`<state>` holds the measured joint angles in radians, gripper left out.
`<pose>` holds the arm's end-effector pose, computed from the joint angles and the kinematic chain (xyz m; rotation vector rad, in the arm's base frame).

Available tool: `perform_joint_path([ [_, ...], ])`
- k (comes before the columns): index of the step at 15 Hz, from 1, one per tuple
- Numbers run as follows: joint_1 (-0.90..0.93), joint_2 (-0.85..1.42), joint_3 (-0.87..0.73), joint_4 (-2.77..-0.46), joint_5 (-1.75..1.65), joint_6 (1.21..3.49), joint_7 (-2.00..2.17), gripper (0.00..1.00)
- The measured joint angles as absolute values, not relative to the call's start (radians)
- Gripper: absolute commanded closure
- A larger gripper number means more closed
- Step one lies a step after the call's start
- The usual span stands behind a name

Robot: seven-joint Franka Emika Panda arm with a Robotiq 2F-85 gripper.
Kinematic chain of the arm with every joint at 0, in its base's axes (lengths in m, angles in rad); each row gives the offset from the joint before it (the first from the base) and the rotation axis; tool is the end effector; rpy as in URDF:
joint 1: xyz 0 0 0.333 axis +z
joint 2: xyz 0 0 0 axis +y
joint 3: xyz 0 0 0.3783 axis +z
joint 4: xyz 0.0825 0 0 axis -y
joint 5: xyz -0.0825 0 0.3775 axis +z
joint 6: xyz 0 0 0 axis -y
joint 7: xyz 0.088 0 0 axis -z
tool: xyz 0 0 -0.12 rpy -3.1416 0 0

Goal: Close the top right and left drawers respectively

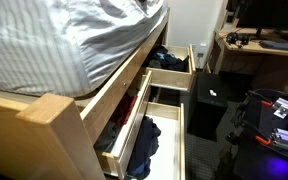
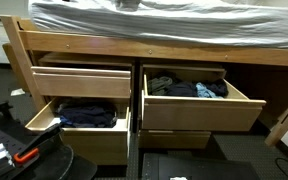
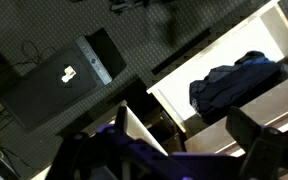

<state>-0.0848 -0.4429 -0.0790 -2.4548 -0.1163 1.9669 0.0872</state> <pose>0.3651 -0.0722 0.4994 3.0553 -0.2993 -0.0734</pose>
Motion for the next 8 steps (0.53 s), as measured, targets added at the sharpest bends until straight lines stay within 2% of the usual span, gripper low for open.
perform_joint_path([
  [8,-0.312,-0.217,-0.386,-2.358,-0.080,2.063,0.069,0.00],
])
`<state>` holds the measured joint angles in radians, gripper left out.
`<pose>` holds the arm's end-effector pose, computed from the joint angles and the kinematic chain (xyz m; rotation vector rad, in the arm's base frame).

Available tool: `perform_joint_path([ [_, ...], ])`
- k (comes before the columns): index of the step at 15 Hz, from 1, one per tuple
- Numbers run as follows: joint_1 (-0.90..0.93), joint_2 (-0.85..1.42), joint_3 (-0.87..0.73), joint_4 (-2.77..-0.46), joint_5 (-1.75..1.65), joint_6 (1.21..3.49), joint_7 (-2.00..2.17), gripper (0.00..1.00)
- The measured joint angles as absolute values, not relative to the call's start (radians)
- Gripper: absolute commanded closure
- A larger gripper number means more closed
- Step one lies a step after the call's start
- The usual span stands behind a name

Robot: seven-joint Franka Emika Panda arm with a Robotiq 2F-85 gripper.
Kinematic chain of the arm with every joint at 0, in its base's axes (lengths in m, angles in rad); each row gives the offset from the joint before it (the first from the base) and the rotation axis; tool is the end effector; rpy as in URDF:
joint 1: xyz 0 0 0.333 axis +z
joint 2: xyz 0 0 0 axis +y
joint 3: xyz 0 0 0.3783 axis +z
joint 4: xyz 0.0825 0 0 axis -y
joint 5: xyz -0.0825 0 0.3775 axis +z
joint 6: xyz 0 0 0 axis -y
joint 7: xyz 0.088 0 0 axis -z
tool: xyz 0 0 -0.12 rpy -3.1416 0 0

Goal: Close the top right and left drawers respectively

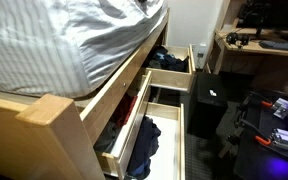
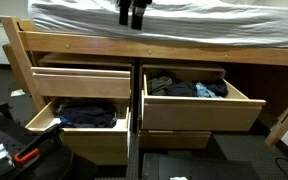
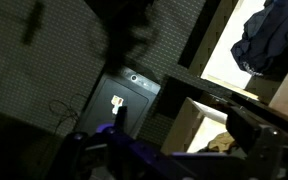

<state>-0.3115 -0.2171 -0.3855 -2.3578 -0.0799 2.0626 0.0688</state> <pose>0.3317 -0.2923 0.4520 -2.9043 1.0813 0.1297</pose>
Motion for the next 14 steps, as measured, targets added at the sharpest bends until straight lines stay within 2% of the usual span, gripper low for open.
perform_joint_path([
  [5,-0.371,0.061,-0.482,-2.228,0.095,2.068,0.026,0.00],
  [11,-0.372,0.108,-0.468,-2.198,0.109,2.068,0.037,0.00],
  [14,-0.372,0.221,-0.420,-2.195,0.184,2.069,0.041,0.00],
])
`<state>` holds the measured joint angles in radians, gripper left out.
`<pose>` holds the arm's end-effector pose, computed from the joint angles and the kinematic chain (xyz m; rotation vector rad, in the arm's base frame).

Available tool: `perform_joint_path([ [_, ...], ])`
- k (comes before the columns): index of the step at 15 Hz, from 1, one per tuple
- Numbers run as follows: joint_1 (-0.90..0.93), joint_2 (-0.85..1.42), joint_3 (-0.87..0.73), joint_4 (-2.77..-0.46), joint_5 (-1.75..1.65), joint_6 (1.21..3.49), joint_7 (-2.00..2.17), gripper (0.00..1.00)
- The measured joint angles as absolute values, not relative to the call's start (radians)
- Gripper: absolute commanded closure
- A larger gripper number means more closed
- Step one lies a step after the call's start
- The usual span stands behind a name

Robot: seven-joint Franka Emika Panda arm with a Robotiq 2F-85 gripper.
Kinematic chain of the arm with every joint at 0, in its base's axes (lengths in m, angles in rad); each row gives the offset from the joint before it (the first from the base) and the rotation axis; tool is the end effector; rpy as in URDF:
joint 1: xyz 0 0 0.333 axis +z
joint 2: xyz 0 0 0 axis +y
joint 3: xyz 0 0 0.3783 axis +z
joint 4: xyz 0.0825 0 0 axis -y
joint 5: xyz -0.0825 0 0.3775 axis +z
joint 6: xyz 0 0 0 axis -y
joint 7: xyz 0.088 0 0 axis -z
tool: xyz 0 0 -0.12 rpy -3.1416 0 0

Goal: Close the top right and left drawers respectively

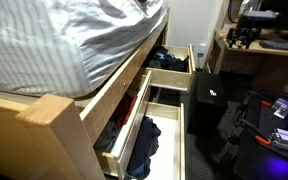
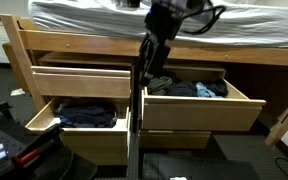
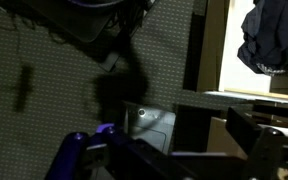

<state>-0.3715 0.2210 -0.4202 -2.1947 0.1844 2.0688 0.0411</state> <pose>0.3754 -0.3581 0.3231 -2.6153 1.3502 0.4139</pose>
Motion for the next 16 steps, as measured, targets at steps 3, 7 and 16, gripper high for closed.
perform_joint_path([
  [3,-0.371,0.402,-0.370,-2.173,0.204,2.102,0.069,0.00],
  [7,-0.364,0.601,-0.341,-2.109,0.205,2.326,0.180,0.00],
  [16,-0.364,0.664,-0.339,-2.071,0.211,2.471,0.220,0.00],
])
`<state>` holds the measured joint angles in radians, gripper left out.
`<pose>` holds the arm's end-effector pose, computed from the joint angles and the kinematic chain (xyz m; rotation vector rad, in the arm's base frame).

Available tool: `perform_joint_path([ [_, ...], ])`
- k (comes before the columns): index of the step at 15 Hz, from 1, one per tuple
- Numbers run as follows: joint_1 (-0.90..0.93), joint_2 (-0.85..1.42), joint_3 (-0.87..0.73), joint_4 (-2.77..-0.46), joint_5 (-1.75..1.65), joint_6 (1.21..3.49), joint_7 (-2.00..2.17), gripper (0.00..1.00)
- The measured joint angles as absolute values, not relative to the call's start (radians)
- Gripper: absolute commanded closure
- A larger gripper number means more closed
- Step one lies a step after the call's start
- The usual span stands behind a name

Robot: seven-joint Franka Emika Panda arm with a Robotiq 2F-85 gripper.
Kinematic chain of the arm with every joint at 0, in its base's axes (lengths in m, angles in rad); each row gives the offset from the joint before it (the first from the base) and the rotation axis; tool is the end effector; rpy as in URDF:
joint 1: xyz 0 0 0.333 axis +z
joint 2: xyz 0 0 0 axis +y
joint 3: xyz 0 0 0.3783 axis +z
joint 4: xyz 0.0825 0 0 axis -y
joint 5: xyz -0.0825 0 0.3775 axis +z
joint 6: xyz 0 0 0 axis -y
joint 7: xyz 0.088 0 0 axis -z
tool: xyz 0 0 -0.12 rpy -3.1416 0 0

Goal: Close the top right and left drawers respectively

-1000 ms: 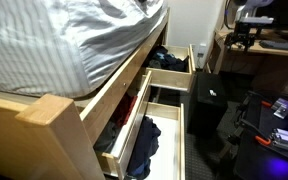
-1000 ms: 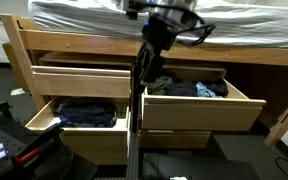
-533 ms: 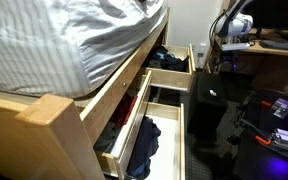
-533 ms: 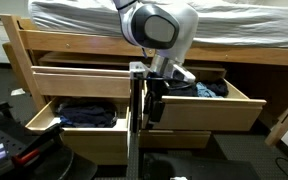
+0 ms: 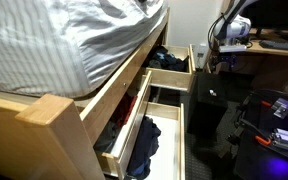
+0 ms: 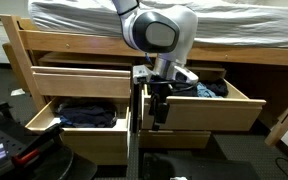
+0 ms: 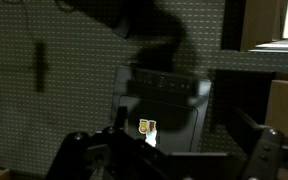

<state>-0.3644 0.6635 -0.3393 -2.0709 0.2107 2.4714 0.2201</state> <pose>0.4466 -0.3762 0.1477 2.6524 -1.5532 -0.3527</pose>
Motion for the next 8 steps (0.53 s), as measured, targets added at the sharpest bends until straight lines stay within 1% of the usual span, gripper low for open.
perform_joint_path([
  [3,-0.367,0.721,-0.333,-2.015,0.224,2.468,0.285,0.00],
  [6,-0.388,0.887,-0.298,-1.867,0.280,2.506,0.328,0.00],
  [8,-0.405,0.974,-0.266,-1.784,0.318,2.572,0.327,0.00],
])
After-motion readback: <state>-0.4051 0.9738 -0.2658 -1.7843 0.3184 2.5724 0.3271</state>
